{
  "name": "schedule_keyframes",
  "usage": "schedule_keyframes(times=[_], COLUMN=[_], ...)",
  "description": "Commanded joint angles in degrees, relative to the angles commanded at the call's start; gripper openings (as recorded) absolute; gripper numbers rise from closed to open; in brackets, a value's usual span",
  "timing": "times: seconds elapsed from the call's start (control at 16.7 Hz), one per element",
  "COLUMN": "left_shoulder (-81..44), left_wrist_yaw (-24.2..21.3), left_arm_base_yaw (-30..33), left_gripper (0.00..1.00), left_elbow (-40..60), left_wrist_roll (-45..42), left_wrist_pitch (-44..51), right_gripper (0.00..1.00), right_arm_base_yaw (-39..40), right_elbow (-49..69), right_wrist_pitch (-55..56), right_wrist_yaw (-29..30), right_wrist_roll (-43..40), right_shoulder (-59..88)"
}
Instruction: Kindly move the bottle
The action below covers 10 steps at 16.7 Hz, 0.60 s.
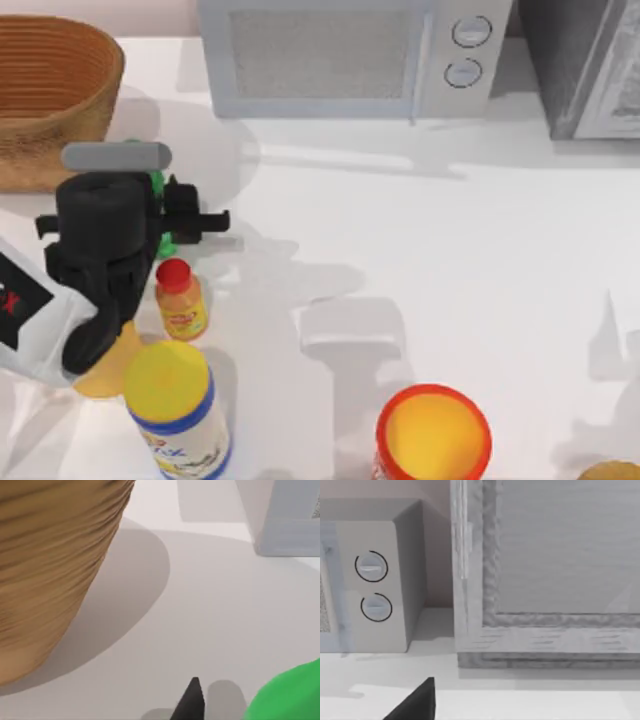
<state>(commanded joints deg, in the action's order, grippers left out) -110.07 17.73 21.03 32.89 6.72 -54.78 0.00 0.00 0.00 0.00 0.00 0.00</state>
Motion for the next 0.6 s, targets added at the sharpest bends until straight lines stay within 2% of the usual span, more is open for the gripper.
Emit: schedule_keyframes(times=[0.24, 0.6], left_shoulder=[0.0, 0.0], left_wrist_yaw=[0.0, 0.0], left_arm_base_yaw=[0.0, 0.0], left_gripper=[0.98, 1.0], left_elbow=[0.0, 0.0], left_wrist_roll=[0.0, 0.0], left_wrist_pitch=[0.0, 0.0], right_gripper=[1.0, 1.0], right_arm_base_yaw=[0.0, 0.0], right_elbow=[0.0, 0.0], right_wrist_pitch=[0.0, 0.0], right_wrist_yaw=[0.0, 0.0], right_wrist_roll=[0.0, 0.0], right_shoulder=[0.0, 0.0])
